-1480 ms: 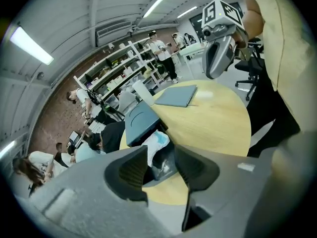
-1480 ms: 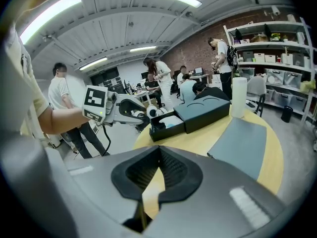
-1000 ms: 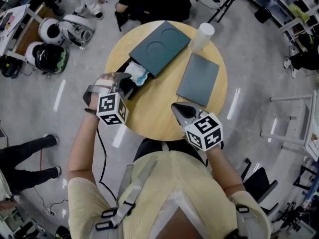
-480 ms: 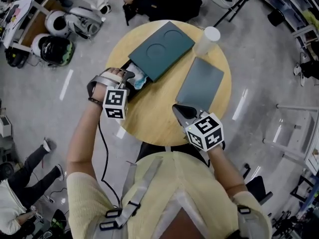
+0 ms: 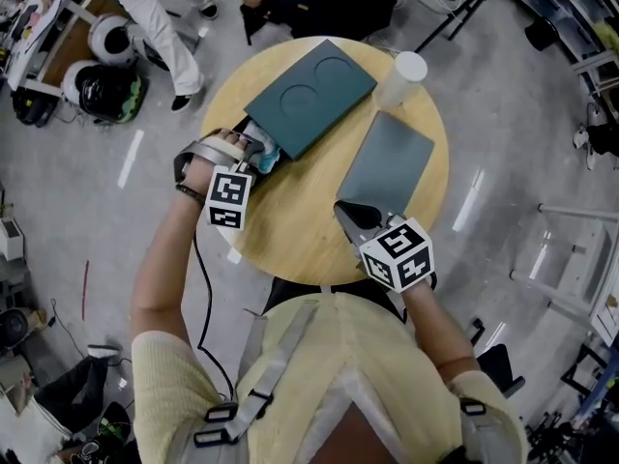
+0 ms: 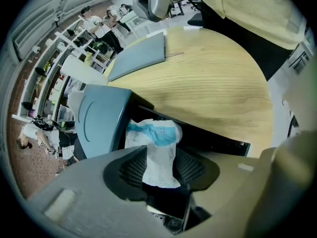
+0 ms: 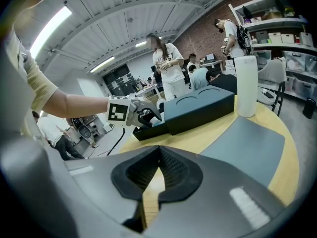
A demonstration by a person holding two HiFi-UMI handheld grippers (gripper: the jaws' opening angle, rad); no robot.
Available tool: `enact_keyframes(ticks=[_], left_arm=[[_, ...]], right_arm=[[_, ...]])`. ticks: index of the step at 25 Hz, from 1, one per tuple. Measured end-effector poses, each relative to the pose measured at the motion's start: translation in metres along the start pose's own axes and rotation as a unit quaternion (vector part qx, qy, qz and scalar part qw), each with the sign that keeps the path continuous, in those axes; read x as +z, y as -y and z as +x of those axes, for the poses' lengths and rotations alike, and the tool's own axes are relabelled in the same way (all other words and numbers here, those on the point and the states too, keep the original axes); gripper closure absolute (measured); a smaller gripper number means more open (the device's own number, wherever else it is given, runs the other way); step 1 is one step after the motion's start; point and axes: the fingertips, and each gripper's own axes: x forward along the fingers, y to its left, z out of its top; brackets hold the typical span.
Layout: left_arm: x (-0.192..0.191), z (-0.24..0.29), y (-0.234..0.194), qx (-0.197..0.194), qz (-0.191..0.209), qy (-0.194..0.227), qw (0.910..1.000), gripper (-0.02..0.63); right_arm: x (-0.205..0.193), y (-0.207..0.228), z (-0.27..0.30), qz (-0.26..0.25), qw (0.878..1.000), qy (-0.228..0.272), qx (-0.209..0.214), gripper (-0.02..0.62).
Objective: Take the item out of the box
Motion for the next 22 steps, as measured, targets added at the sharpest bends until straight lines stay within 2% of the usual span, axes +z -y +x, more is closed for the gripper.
enact_keyframes(ticks=[3,5,13,17,22], left_arm=[[0.003,-0.002,0.0,0.01,0.009,0.002,0.9999,0.506],[0.005,-0.005,-0.002,0.012,0.011,0.002,0.9999,0.524],[0.003,-0.029,0.0,0.01,-0.012,0.0,0.9999,0.538],[0.002,-0.046,0.005,0.001,-0.007,-0.005,1.0,0.538],[0.002,-0.071,0.008,0.016,-0.018,-0.002,0.9997,0.538]], right_arm=[[-0.001,-0.002,0.0,-0.002,1.0,-0.001,0.003,0.591],[0.0,-0.002,-0.002,-0.004,1.0,-0.001,0.004,0.591],[0.007,-0.007,-0.006,-0.018,1.0,0.007,0.003,0.591],[0.011,-0.011,-0.007,-0.022,1.0,0.01,0.002,0.591],[0.016,-0.015,-0.004,-0.033,0.999,0.011,0.0,0.591]])
